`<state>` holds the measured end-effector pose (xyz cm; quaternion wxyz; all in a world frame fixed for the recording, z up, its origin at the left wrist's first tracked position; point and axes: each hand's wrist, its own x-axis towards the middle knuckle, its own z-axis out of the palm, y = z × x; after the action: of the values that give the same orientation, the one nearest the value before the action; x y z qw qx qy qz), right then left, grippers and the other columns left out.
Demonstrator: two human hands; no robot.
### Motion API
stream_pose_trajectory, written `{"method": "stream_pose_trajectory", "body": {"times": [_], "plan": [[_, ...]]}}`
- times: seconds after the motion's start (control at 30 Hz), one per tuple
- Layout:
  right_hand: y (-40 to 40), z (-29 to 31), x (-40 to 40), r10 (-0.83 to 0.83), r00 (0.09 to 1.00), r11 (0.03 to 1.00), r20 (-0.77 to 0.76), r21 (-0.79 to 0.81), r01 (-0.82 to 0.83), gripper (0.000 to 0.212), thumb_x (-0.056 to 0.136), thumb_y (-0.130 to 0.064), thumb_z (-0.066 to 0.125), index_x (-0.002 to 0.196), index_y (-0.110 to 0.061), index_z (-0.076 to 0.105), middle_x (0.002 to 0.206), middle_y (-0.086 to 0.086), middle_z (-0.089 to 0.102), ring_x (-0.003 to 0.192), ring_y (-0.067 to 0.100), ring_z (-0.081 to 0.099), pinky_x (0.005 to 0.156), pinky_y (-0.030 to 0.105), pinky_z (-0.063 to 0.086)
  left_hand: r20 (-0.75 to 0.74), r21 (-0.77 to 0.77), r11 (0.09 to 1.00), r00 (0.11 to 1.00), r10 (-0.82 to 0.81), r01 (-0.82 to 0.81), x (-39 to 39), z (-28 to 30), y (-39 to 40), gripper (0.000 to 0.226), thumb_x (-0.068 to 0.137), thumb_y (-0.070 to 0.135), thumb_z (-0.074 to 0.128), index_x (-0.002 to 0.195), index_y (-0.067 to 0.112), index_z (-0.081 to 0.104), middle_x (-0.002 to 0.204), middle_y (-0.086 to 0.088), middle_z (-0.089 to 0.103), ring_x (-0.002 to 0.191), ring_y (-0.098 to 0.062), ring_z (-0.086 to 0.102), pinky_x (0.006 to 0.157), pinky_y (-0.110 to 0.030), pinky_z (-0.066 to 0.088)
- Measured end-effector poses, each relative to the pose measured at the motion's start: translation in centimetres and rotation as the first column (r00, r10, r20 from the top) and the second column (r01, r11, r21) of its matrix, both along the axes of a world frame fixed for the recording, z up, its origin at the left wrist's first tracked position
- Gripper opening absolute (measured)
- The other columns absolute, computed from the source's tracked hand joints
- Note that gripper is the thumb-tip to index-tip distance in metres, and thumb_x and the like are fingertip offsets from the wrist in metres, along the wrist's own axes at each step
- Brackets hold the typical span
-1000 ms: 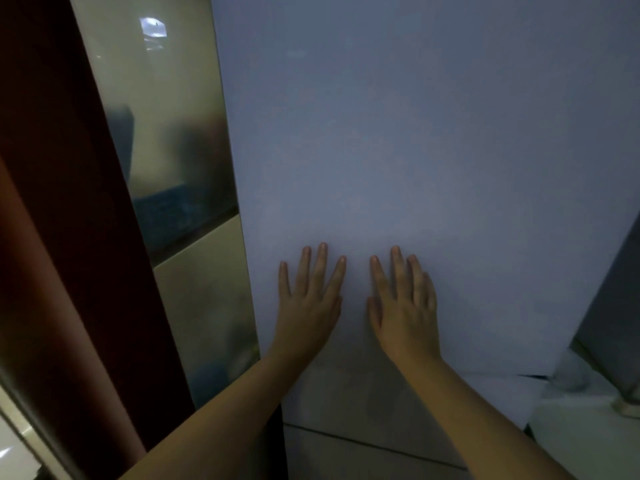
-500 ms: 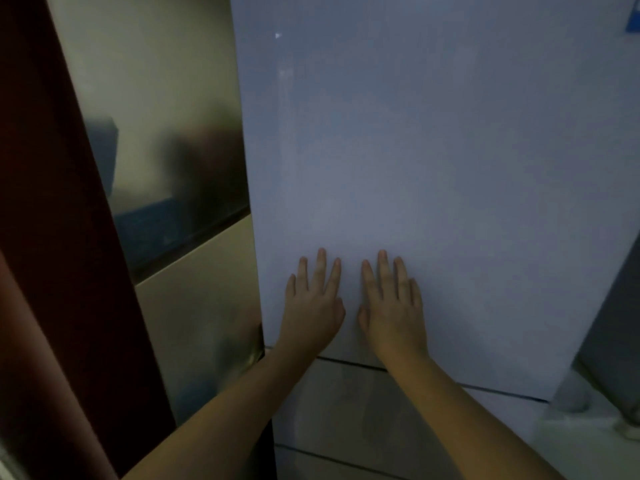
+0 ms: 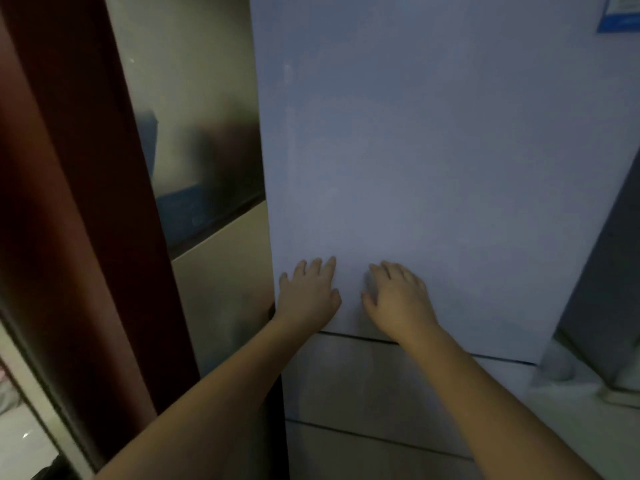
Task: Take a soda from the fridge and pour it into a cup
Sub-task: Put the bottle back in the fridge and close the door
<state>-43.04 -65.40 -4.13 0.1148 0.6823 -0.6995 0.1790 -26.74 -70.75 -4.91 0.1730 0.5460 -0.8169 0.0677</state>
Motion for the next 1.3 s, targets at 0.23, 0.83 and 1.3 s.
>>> {"method": "stream_pose_trajectory", "body": {"times": [0.23,0.83,1.3], "plan": [[5.5,-0.9,2.8,-0.070,0.997,0.974,-0.024,0.214,0.074,0.051,0.093,-0.034,0.043,0.142,-0.019,0.040,0.145,0.005,0.041,0.131,0.025,0.040,0.104,0.034,0.032,0.106,0.003,1.000,0.994,-0.020,0.020,3.5,-0.6,4.5,0.059,0.096,0.056,0.032,0.142,0.019,0.038,0.138,-0.004,0.048,0.127,-0.026,0.042,0.102,-0.045,0.036],[22.4,-1.8,9.4,-0.225,0.974,0.958,-0.011,0.180,0.223,0.059,0.099,-0.041,0.031,0.153,-0.023,0.015,0.160,0.004,0.014,0.146,0.022,0.014,0.118,0.038,0.010,0.114,0.111,0.981,0.978,-0.174,0.162,9.4,-0.5,20.0,0.069,0.097,0.060,0.023,0.155,0.024,0.009,0.162,0.001,0.013,0.148,-0.028,0.011,0.116,-0.055,0.016],[37.7,-0.3,6.9,-0.306,0.952,0.945,-0.011,0.120,0.305,0.059,0.100,-0.047,0.027,0.153,-0.024,0.016,0.160,0.002,0.015,0.144,0.019,0.019,0.115,0.039,0.017,0.034,0.067,0.961,0.962,-0.271,0.268,4.9,0.2,35.2,0.061,0.100,0.055,0.019,0.153,0.026,0.019,0.161,0.000,0.018,0.148,-0.023,0.013,0.115,-0.053,0.020]]}}
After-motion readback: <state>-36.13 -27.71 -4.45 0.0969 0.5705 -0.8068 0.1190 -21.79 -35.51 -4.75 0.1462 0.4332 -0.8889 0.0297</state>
